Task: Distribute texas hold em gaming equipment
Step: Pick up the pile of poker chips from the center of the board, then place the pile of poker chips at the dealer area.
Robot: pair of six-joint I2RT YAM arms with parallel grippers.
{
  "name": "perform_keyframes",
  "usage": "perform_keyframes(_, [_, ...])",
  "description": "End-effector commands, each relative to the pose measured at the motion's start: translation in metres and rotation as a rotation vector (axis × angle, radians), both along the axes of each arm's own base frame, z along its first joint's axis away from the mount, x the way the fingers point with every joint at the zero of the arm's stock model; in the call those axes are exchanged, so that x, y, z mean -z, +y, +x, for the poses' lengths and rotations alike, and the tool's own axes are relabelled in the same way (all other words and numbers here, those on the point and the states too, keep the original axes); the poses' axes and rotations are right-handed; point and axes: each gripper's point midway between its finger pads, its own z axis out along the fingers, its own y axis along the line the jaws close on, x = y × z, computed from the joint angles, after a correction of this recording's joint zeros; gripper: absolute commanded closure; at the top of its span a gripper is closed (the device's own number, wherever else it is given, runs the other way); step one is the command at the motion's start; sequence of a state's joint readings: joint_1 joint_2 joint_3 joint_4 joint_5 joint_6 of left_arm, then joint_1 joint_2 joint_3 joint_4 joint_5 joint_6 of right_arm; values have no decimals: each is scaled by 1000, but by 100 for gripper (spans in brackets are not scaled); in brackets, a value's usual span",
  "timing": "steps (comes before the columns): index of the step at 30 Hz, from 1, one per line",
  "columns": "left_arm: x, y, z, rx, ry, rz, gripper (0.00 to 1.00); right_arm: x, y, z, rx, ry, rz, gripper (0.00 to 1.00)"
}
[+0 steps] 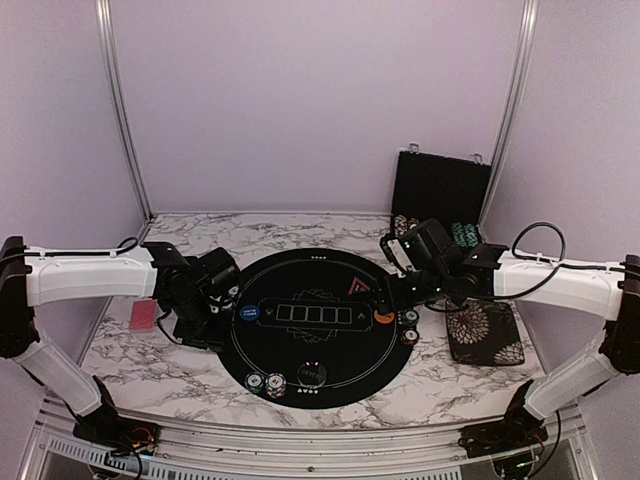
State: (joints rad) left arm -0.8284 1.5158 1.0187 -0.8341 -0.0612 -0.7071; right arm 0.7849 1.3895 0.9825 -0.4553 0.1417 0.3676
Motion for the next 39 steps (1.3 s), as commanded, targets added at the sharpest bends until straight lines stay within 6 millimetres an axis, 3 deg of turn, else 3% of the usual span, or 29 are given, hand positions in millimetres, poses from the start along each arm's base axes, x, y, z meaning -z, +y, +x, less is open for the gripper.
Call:
perform_keyframes(1, [-10, -17, -8, 52, 15, 31, 60, 1, -5, 6, 27, -15, 4, 19])
perform_keyframes(16, [-22, -102, -21, 280, 5, 56, 60, 7, -34, 9, 95, -19, -1, 19])
perform_keyframes(23, [-19, -139, -37, 385, 18, 51, 60, 5, -50, 6, 132, -27, -3, 19])
perform_keyframes(31, [-9, -172, -60, 491, 43, 49, 60, 4, -59, 0, 152, -25, -1, 19])
perform_keyframes(39, [4, -184, -76, 551, 66, 65, 60, 8, -62, -7, 156, -15, 6, 19])
